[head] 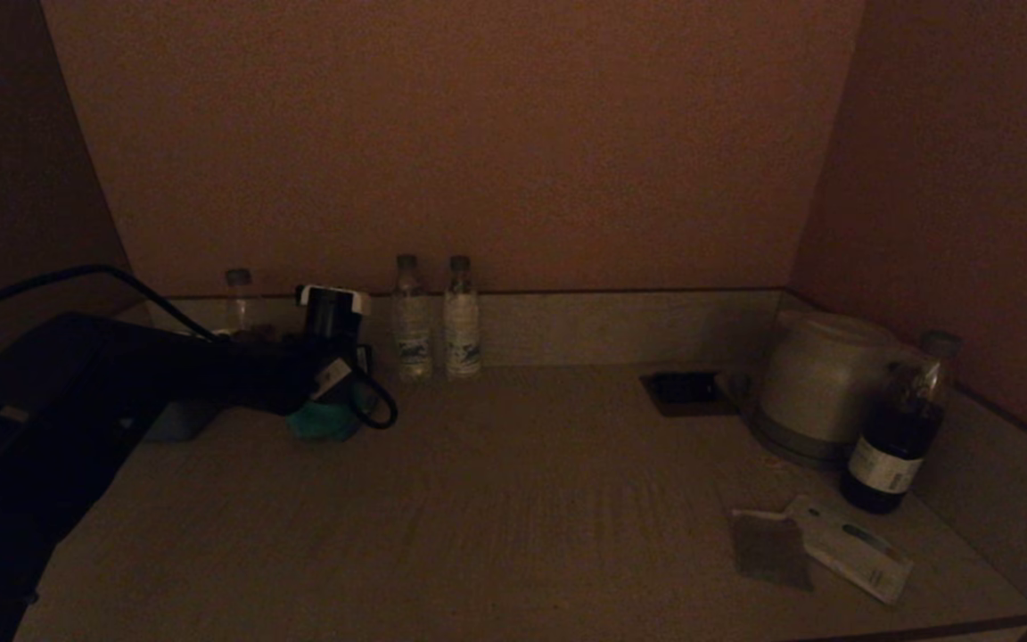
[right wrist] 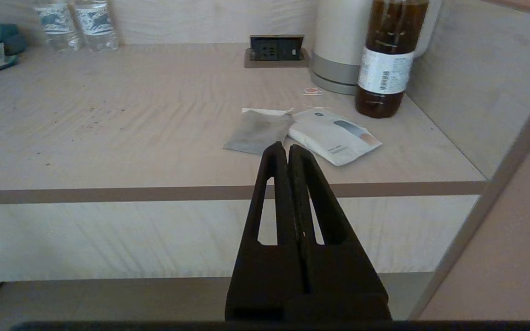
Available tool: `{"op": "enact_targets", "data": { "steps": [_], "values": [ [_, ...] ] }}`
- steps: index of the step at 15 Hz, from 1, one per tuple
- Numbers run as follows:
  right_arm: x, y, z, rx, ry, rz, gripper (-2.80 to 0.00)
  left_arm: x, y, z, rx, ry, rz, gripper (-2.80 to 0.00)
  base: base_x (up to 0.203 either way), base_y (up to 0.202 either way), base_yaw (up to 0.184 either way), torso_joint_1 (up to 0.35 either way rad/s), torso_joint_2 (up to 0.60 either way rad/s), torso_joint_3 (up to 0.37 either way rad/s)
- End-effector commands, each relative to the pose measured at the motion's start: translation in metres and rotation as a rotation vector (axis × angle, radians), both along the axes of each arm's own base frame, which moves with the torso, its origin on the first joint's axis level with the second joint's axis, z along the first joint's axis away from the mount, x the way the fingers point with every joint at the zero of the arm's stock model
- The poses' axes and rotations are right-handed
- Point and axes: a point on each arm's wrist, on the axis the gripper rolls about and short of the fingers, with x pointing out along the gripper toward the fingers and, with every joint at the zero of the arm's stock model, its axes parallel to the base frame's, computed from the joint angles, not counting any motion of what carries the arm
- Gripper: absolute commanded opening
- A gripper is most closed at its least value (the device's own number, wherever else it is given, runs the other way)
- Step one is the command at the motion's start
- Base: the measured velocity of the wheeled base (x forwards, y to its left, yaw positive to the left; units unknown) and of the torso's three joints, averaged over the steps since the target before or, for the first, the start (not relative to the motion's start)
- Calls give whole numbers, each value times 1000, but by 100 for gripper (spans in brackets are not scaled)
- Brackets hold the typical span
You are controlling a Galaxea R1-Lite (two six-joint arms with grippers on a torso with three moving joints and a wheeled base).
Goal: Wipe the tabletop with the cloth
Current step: Sweep the stains on the table
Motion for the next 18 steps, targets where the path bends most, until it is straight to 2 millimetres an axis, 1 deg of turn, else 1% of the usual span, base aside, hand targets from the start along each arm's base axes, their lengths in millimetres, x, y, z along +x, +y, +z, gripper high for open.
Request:
{"op": "enact_targets", "data": {
  "steps": [1, 2, 5, 7, 8, 10, 11, 14, 16, 18],
  "values": [
    [0, 0, 0, 0, 0, 0, -280, -5, 2, -12, 13, 77, 13, -280, 0, 0, 0, 0, 0, 0],
    [0, 0, 0, 0, 0, 0, -280, -7, 3, -16, 13, 105, 16, -280, 0, 0, 0, 0, 0, 0],
    [0, 0, 0, 0, 0, 0, -280, -21, 4, -36, 30, 211, 19, -280, 0, 0, 0, 0, 0, 0],
    [0, 0, 0, 0, 0, 0, -280, -32, 4, -40, 40, 250, 13, -280, 0, 0, 0, 0, 0, 0],
    [0, 0, 0, 0, 0, 0, -280, -39, 3, -40, 41, 261, 6, -280, 0, 0, 0, 0, 0, 0],
    [0, 0, 0, 0, 0, 0, -280, -44, -1, -40, 33, 268, -3, -280, 0, 0, 0, 0, 0, 0],
    [0, 0, 0, 0, 0, 0, -280, -51, -5, -43, 21, 289, -22, -280, 0, 0, 0, 0, 0, 0],
    [0, 0, 0, 0, 0, 0, -280, -57, -8, -46, -6, 306, -37, -280, 0, 0, 0, 0, 0, 0],
    [0, 0, 0, 0, 0, 0, -280, -64, -9, -45, -36, 322, -60, -280, 0, 0, 0, 0, 0, 0],
    [0, 0, 0, 0, 0, 0, -280, -76, -12, -42, -58, 348, -65, -280, 0, 0, 0, 0, 0, 0]
  ]
}}
